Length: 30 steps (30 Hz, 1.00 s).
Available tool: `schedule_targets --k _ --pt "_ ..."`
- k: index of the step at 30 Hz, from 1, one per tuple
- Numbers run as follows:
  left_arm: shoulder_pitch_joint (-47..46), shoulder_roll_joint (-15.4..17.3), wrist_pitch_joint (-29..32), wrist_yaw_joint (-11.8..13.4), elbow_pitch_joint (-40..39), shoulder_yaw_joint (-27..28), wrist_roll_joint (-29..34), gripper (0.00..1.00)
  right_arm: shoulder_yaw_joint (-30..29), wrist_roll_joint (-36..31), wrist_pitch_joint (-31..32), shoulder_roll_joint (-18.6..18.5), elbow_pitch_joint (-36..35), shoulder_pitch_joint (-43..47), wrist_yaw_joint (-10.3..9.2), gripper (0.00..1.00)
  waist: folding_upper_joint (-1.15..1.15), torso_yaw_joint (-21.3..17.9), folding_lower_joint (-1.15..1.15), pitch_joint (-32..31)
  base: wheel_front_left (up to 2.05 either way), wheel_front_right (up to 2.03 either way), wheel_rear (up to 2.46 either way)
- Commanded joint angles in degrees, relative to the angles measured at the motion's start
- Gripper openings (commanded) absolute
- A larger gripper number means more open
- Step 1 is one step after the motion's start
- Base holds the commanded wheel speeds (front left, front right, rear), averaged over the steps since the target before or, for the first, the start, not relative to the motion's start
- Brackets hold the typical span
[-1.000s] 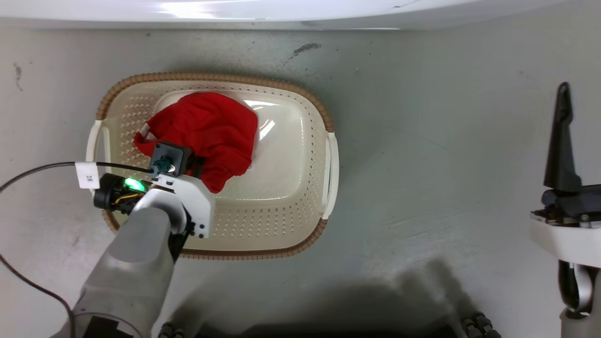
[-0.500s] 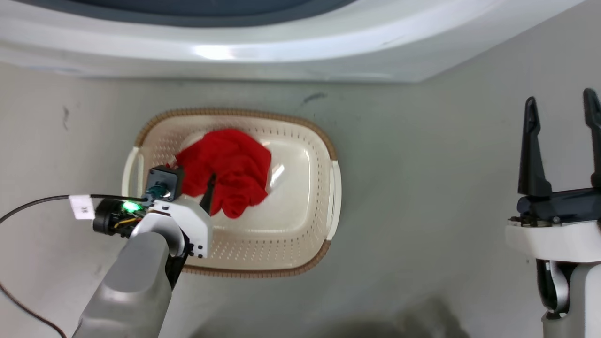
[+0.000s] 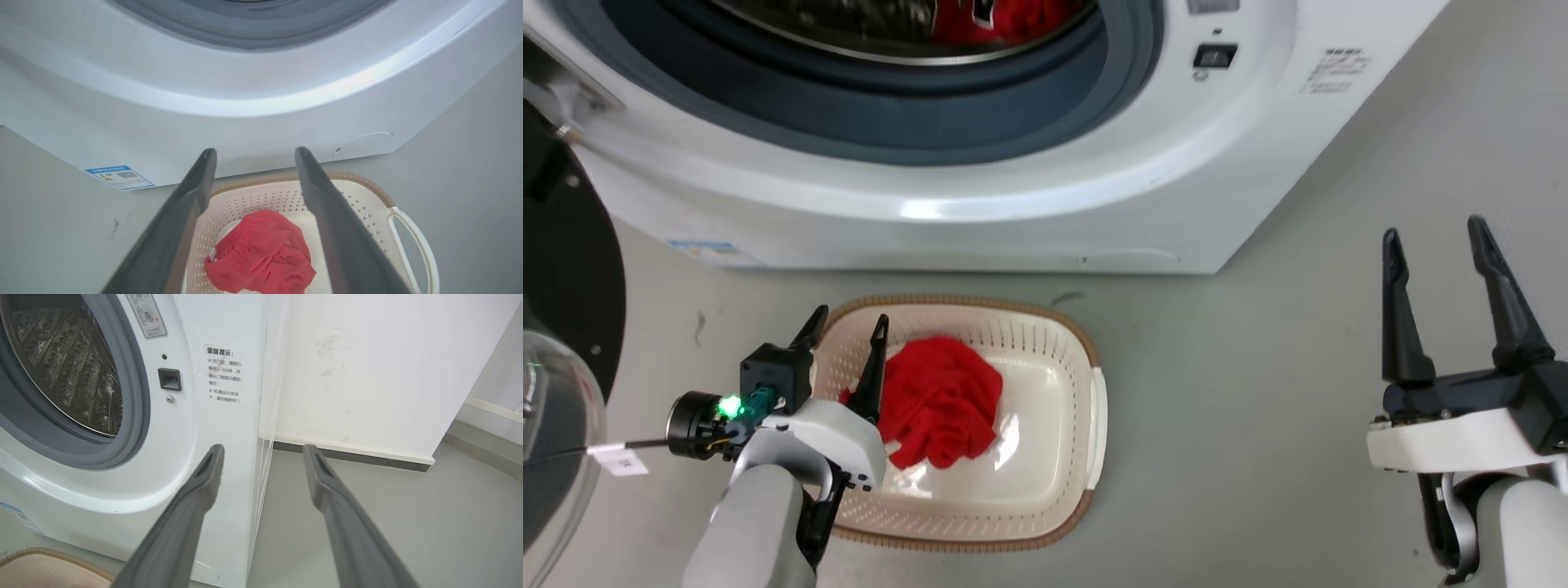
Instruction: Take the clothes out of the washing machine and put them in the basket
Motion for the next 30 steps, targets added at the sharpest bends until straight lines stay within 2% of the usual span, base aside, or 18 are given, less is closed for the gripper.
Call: schedule_targets --k 1,7,15,19,30 --pt "1.08 -0.21 -0.15 -0.29 -1.51 0.63 0.53 1.0 -0.02 0.4 -0.12 0.0 0.28 0.72 -0.06 1.0 0.0 -0.25 0.01 -2.31 0.0 0.0 0.0" --pt "2.79 -0.35 -0.15 -1.1 -5.71 1.38 1.71 1.0 -0.33 1.4 -0.13 0.0 0.96 1.51 -0.06 1.0 0.0 -0.9 0.01 -3.71 0.0 0.0 0.0" --pt "-2.34 2.87 -0.15 -1.84 -7.58 -0.89 0.03 1.0 -0.08 3.37 -0.12 0.0 1.41 1.66 -0.06 1.0 0.0 -4.36 0.01 -2.64 0.0 0.0 0.0" --pt "-8.88 6.16 1.03 -1.87 -6.15 -4.91 -3.86 1.0 0.45 3.85 -0.12 0.01 1.06 0.91 -0.06 1.0 0.0 -6.94 0.01 -0.16 0.0 0.0 0.0" --pt "-32.54 16.67 22.27 -1.89 -1.99 -10.19 -13.71 1.0 1.71 7.89 -0.13 0.03 -0.09 -1.41 -0.06 1.0 0.0 -16.42 0.01 9.71 0.0 0.0 0.0"
